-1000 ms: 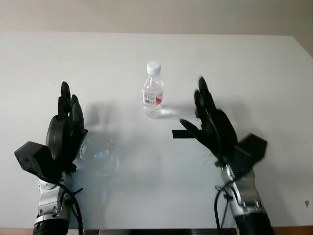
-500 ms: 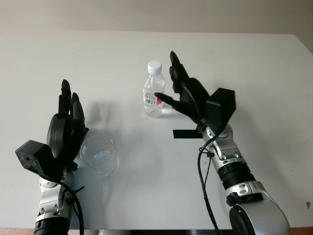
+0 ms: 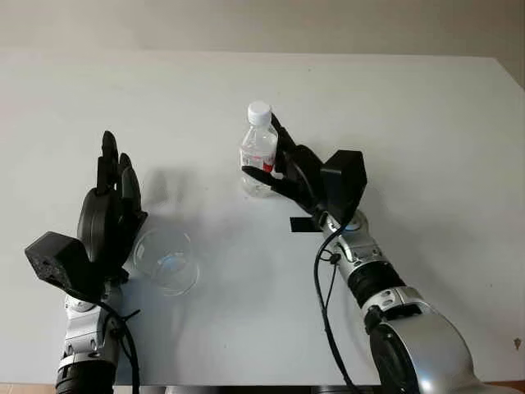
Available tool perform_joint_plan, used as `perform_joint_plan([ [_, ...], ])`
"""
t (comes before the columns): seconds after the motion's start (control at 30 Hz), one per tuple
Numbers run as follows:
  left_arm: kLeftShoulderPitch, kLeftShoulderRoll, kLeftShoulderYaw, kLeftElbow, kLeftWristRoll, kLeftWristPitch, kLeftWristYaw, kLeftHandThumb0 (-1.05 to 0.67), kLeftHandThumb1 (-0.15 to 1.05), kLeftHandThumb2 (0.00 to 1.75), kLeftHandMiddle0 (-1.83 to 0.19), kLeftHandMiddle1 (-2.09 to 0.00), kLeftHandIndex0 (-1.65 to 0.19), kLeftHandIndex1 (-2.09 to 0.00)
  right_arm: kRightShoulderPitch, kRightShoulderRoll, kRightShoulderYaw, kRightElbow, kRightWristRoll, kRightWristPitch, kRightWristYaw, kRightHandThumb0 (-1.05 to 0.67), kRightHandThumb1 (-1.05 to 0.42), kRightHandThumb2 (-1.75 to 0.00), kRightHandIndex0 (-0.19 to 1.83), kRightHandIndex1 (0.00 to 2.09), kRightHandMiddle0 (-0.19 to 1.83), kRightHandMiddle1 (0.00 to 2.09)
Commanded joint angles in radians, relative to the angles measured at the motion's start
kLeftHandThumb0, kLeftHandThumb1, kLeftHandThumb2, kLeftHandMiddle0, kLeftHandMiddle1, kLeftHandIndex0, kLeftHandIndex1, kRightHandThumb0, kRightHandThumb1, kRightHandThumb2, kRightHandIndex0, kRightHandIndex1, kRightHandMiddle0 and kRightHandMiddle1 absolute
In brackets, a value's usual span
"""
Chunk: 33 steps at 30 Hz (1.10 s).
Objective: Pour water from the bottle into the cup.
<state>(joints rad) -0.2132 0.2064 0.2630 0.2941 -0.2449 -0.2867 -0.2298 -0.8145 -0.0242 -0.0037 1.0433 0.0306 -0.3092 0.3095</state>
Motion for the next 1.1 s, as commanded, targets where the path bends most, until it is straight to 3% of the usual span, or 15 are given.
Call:
perform_joint_plan([
  [0.0,0.022,-0.009,0.0,0.025,0.0,0.001,-0.001,-0.81,1.05,0.62,0.19,0.0,0.19,0.0,-0.037,0.018,-0.001,0.03,-0.005,-0.02,0.001,-0.95,-0.91,-0.06,-0.19,0.0,-0.19,0.0],
  [0.37,0.032,-0.013,-0.004,0.03,0.007,-0.014,0.001,-0.8,1.05,0.65,0.19,0.0,0.19,0.0,-0.092,0.076,-0.042,0.132,0.007,-0.09,-0.028,-0.89,-0.88,-0.05,-0.19,0.0,-0.19,0.0],
  [0.5,0.037,-0.017,-0.006,0.023,0.009,-0.01,0.005,-0.81,1.05,0.64,0.19,0.0,0.19,0.0,-0.101,0.091,-0.062,0.157,0.004,-0.107,-0.096,-0.76,-0.87,-0.05,-0.19,0.0,-0.19,0.0],
  [0.6,0.036,-0.021,-0.006,0.027,0.007,-0.011,0.006,-0.81,1.05,0.63,0.19,0.0,0.19,0.0,-0.112,0.097,-0.048,0.176,-0.04,-0.103,-0.23,-0.62,-0.85,-0.05,-0.12,0.04,-0.06,0.07],
  [0.63,0.035,-0.023,-0.006,0.028,0.007,-0.012,0.007,-0.81,1.05,0.63,0.19,0.0,0.19,0.0,-0.119,0.095,-0.044,0.184,-0.052,-0.091,-0.259,-0.55,-0.86,-0.05,-0.04,0.17,0.0,0.23],
  [0.67,0.034,-0.024,-0.006,0.029,0.006,-0.012,0.008,-0.82,1.05,0.63,0.19,0.0,0.19,0.0,-0.125,0.089,-0.035,0.192,-0.068,-0.081,-0.284,-0.48,-0.87,-0.05,-0.11,0.94,-0.1,0.99],
  [0.7,0.033,-0.025,-0.006,0.029,0.006,-0.012,0.009,-0.82,1.05,0.63,0.19,0.0,0.19,0.0,-0.129,0.081,-0.019,0.198,-0.094,-0.079,-0.306,-0.43,-0.88,-0.05,-0.15,1.44,-0.15,1.48],
  [0.73,0.034,-0.026,-0.007,0.027,0.007,-0.01,0.011,-0.82,1.05,0.63,0.19,0.0,0.19,0.0,-0.132,0.072,-0.003,0.203,-0.118,-0.08,-0.321,-0.39,-0.89,-0.06,-0.13,1.76,-0.13,1.78],
  [0.77,0.034,-0.026,-0.007,0.026,0.008,-0.01,0.013,-0.81,1.05,0.62,0.19,0.0,0.19,0.0,-0.136,0.064,0.008,0.208,-0.135,-0.081,-0.319,-0.33,-0.91,-0.06,0.03,1.96,0.03,1.96],
  [0.87,0.031,-0.027,-0.008,0.028,0.011,-0.011,0.02,-0.81,1.05,0.62,0.19,0.0,0.19,0.0,-0.146,0.043,0.031,0.22,-0.167,-0.079,-0.278,-0.24,-0.93,-0.05,0.36,2.08,0.29,2.08],
  [1.07,0.019,-0.029,-0.009,0.042,0.006,-0.012,0.02,-0.81,1.05,0.62,0.19,0.0,0.19,0.0,-0.154,0.012,0.06,0.229,-0.207,-0.087,-0.207,-0.31,-0.89,-0.05,0.75,2.09,0.47,2.09],
])
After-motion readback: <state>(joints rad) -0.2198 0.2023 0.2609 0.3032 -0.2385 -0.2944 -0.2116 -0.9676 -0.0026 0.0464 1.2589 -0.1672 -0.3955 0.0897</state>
